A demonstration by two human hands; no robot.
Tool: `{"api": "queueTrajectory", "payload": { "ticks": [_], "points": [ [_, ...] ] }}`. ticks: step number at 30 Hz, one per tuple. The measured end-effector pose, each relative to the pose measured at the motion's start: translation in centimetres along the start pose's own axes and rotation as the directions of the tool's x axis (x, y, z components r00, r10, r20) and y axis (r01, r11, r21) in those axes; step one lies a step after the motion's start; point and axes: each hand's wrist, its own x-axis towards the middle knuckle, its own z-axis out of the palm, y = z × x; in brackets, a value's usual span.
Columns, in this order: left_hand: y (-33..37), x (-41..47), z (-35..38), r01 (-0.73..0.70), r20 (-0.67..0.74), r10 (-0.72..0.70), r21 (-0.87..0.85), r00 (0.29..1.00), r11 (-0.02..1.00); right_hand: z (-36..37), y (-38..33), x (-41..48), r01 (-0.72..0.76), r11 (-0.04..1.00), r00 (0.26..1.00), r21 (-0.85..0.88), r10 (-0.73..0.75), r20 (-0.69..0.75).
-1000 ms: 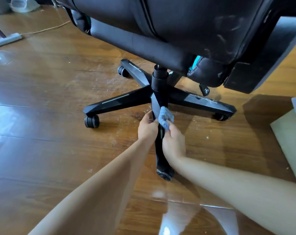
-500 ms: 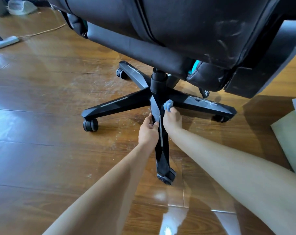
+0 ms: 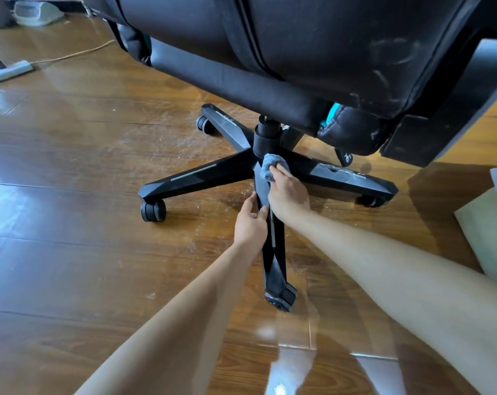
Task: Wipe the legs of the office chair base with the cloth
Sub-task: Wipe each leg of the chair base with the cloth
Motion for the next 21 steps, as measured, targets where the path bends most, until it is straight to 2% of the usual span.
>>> {"api": "queueTrajectory", "payload": {
  "ticks": [3,7,9,13,18,21],
  "points": [
    [-0.1,0.2,0.0,0.024,-0.001,-0.024,-0.001,1.000,1.000,-0.3,0.0,-1.5,0.038,0.995,0.999,-0.094,-0.037,0.008],
    [-0.4,0.3,0.1,-0.019,0.010,0.019,-0.020,1.000,1.000,0.2,0.9,-6.1,0.269,0.948,0.963,-0.169,-0.261,0.071],
    [-0.5,0.3,0.1,-0.037,0.009,0.038,-0.034,0.999,0.999,0.3,1.3,-7.1,0.338,0.924,0.941,-0.182,-0.323,0.104],
    [-0.3,0.2,0.1,-0.017,0.013,0.018,-0.033,1.000,0.999,-0.2,0.4,-4.1,0.288,0.947,0.957,-0.142,-0.280,0.075],
    [0.1,0.1,0.1,0.000,0.006,0.000,0.022,1.000,1.000,-1.2,-0.5,1.5,0.181,0.983,0.980,-0.010,-0.180,0.088],
    [-0.1,0.3,0.3,0.002,0.000,-0.002,0.028,1.000,1.000,-0.4,-0.1,0.1,0.109,0.991,0.994,0.073,-0.111,0.017]
  ]
}}
